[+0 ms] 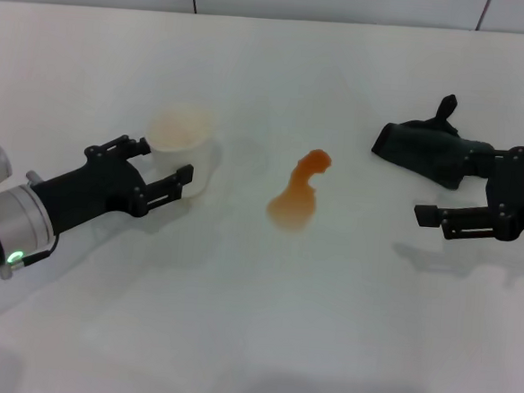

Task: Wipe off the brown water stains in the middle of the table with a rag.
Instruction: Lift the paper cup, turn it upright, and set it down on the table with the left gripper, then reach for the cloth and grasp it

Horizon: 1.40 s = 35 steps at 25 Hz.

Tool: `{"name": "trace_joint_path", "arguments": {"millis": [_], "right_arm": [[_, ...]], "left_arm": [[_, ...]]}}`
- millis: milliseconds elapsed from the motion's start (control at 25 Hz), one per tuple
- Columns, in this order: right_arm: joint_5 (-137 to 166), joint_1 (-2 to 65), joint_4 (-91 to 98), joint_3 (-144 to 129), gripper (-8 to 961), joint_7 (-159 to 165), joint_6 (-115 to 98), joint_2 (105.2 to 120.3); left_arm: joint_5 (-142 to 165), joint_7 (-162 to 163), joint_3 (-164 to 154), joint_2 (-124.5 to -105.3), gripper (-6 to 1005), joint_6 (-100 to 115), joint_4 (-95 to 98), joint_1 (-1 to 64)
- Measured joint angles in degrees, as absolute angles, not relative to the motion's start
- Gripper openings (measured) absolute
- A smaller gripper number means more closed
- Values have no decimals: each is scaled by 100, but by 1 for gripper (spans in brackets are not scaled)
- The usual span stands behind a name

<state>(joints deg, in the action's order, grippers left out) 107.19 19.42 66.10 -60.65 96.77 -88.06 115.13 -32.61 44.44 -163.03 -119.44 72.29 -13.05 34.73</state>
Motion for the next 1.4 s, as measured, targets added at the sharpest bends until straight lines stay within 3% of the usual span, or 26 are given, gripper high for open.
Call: {"name": "trace_joint_path", "arguments": {"millis": [320,880,1400], "right_arm": [[10714,1943,6674,-6080,781,9687,-8801,11513],[10713,1942,6689,-6082,781,9753,-8802,11513],[10656,1942,6683,-6125,781,9780,-8789,11522]], "left_arm": [[-3258,4520,-16303,-11937,863,7394,-1346,3385],[-3360,4630,-16303,-11948,881,7820,-1719,2845],[-4302,5392,-16303,-11934,881,10051,-2991,2842]]}}
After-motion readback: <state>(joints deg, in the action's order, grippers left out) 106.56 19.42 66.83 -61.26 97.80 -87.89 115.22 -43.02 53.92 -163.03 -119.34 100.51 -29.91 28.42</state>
